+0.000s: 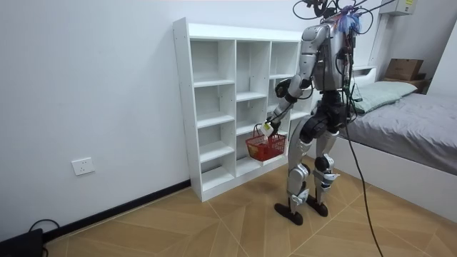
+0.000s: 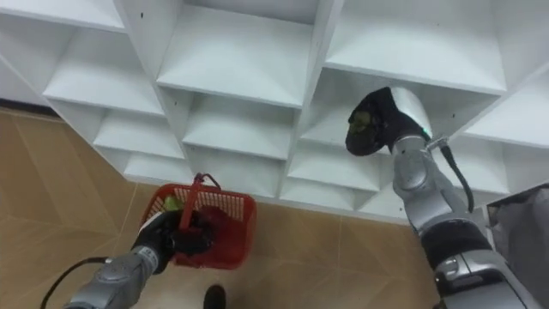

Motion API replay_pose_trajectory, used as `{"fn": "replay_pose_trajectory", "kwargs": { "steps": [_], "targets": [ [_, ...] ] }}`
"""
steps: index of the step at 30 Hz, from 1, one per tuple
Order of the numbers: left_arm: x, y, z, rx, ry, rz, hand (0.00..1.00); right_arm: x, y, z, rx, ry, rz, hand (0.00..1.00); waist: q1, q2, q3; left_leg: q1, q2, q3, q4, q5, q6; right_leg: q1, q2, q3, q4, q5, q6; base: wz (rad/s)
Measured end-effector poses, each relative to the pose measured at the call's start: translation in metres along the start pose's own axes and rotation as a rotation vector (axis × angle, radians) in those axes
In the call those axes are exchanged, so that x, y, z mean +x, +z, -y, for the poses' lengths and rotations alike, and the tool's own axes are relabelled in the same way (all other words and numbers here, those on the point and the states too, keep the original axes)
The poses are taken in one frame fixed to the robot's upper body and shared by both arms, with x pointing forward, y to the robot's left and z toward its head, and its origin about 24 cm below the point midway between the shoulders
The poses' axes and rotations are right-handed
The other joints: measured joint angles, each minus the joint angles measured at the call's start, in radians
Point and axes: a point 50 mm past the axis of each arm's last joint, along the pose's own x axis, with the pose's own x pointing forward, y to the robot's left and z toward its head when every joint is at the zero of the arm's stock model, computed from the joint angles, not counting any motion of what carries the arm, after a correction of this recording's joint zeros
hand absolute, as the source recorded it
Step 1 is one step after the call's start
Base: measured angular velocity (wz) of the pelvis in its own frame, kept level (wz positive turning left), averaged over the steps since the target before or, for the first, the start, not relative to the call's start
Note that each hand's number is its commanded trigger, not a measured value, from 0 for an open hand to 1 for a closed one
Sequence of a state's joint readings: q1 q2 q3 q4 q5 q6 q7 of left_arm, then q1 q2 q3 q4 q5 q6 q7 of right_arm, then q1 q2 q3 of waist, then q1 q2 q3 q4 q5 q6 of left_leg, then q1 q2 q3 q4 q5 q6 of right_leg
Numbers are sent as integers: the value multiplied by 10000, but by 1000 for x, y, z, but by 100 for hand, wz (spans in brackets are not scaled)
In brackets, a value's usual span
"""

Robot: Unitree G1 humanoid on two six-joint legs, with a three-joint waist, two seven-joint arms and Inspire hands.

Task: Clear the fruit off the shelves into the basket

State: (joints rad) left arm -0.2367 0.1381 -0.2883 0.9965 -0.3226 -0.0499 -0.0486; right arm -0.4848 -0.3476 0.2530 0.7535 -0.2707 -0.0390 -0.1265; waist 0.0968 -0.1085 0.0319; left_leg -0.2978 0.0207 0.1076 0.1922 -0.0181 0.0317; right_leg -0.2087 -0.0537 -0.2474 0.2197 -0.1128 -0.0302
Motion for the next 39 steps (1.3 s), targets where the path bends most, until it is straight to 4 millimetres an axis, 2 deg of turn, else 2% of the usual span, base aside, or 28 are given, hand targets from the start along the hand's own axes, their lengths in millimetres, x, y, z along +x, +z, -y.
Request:
{"fn": "replay_pose_trajectory", "kwargs": {
  "steps": [4, 5, 6, 8, 10, 14, 17, 21, 24, 29, 34, 39],
  "targets": [
    [-4, -2, 4, -80, -187, 184, 100, -7, 6, -10, 149, 229, 415, 100, -149, 26, -32, 509, -42, 19, -180, -28, -25, 519, 9, -3, -219, -15, 35, 2],
    [-6, -3, 7, -152, -272, 241, 100, -12, 2, -18, 257, 405, 293, 100, -183, 29, -102, 681, -92, -10, -261, -37, -35, 718, 17, -5, -347, -22, 46, 8],
    [-7, -4, 9, -204, -338, 286, 100, -18, -4, -25, 335, 635, 147, 100, -199, 49, -132, 822, -143, -47, -279, -61, -45, 876, 10, -13, -369, -63, 70, 9],
    [-9, -8, 12, -266, -413, 251, 100, -28, -13, -35, 382, 990, -65, 100, -130, 116, -253, 901, -119, -52, -281, -105, -45, 942, -16, -8, -343, -111, 85, 2],
    [-10, -11, 12, -317, -406, 169, 100, -36, -18, -44, 432, 1282, -177, 100, -153, 157, -281, 1040, -124, -36, -285, -120, -47, 1086, -43, -25, -354, -131, 94, -2],
    [-16, -21, 12, -438, -383, 26, 100, -48, -25, -60, 376, 1636, -334, 100, -364, 168, -273, 1623, -155, -32, -305, -295, -53, 1658, -59, 16, -354, -300, 148, 0],
    [-15, -22, 15, -424, -450, 8, 100, -56, -29, -67, 461, 1853, -447, 100, -346, 175, -274, 1874, -170, -28, -292, -378, -59, 1788, -55, 153, -342, -440, 207, -3],
    [-16, -23, 15, -429, -457, 5, 100, -64, -31, -72, 378, 1997, -388, 100, -355, 206, -271, 1896, -175, -7, -282, -404, -72, 1844, -49, 132, -343, -429, 186, -1],
    [-17, -23, 18, -535, -533, 88, 100, -70, -27, -75, 513, 2081, -219, 100, -361, 301, -258, 1944, -181, -4, -276, -448, -81, 1991, -43, 90, -349, -417, 172, 0],
    [-17, -17, 25, -637, -799, 382, 100, -71, -21, -86, 957, 2264, -141, 100, -356, 579, -231, 2156, -185, -8, -287, -535, -89, 2289, -40, 110, -507, -437, 200, 0],
    [-20, -17, 31, -641, -1023, 538, 100, -77, -14, -106, 885, 3146, 42, 100, -375, 597, -236, 2231, -189, 1, -287, -614, -122, 2328, -7, 190, -524, -468, 197, -4],
    [-21, -19, 36, -729, -1110, 505, 100, -88, -23, -128, 766, 4328, -431, 100, -348, 571, -220, 2227, -184, 25, -307, -639, -130, 2301, -5, 222, -526, -485, 201, -2]
  ]
}}
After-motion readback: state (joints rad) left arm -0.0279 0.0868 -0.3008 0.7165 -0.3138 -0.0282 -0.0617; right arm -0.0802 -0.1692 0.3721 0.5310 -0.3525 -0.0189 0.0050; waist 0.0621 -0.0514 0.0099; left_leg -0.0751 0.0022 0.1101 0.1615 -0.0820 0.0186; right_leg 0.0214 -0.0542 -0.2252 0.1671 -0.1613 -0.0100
